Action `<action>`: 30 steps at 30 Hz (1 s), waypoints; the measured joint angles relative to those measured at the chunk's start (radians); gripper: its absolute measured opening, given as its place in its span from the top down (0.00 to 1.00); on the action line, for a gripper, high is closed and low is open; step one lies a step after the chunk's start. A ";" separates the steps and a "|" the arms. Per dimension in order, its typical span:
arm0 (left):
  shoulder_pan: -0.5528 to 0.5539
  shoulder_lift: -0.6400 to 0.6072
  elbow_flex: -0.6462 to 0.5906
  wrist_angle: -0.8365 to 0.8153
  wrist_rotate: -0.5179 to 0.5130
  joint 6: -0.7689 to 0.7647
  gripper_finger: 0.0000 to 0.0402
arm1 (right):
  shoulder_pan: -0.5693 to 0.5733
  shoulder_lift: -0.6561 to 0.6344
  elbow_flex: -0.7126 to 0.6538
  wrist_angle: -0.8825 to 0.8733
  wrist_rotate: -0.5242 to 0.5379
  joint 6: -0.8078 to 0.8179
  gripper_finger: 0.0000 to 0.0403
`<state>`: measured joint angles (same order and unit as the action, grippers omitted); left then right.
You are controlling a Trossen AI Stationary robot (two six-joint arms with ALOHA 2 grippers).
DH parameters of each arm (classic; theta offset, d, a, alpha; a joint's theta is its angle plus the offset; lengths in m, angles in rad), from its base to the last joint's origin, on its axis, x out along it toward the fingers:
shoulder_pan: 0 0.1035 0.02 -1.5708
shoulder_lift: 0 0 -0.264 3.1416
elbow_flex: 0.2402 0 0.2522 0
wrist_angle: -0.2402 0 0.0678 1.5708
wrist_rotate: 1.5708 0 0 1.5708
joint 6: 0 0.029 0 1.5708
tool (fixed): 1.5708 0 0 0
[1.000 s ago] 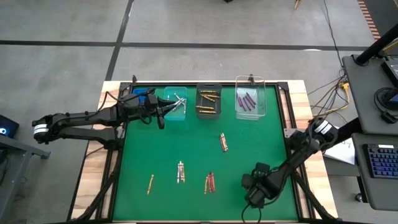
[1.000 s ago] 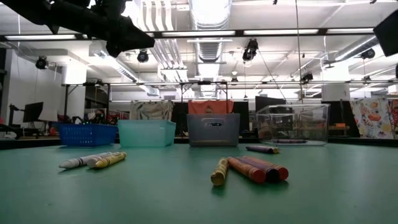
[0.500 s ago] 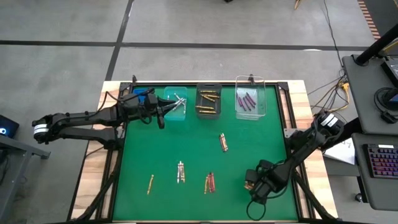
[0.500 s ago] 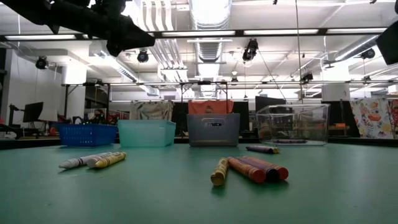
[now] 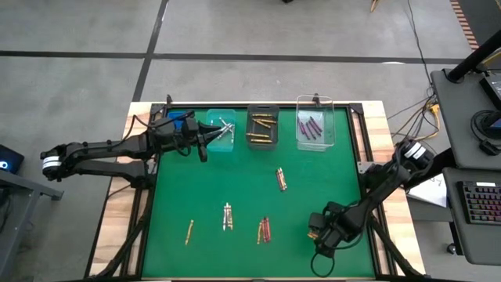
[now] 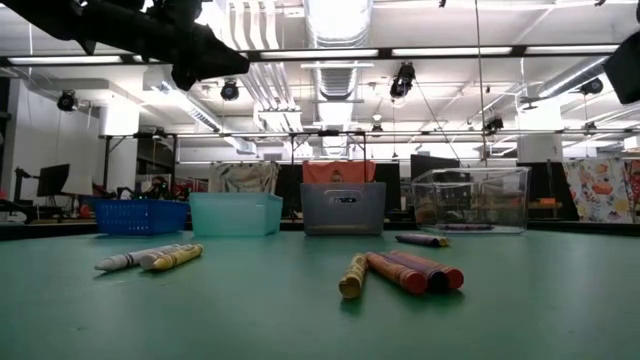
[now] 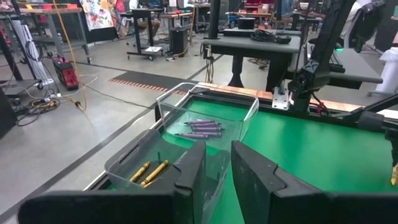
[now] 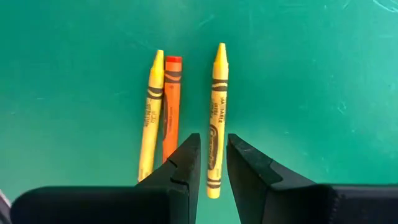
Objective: Sort crayons
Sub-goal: Put the yellow crayon into the black bin
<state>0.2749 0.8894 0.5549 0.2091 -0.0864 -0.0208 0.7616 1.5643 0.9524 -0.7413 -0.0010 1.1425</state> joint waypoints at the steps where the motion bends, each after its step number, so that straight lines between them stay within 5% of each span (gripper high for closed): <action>1: 0.000 0.000 0.000 -0.001 0.000 0.000 0.85 | 0.000 0.004 -0.003 0.006 0.000 -0.001 0.83; 24: 0.000 0.002 0.000 0.008 0.000 0.000 0.85 | -0.002 0.007 -0.093 0.070 0.055 0.035 0.83; 30: 0.000 0.002 0.000 0.008 0.000 0.000 0.85 | -0.003 0.007 -0.094 0.071 0.085 0.035 0.92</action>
<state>0.2746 0.8909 0.5549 0.2173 -0.0864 -0.0206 0.7589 1.5711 0.8581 -0.6704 0.0841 1.1778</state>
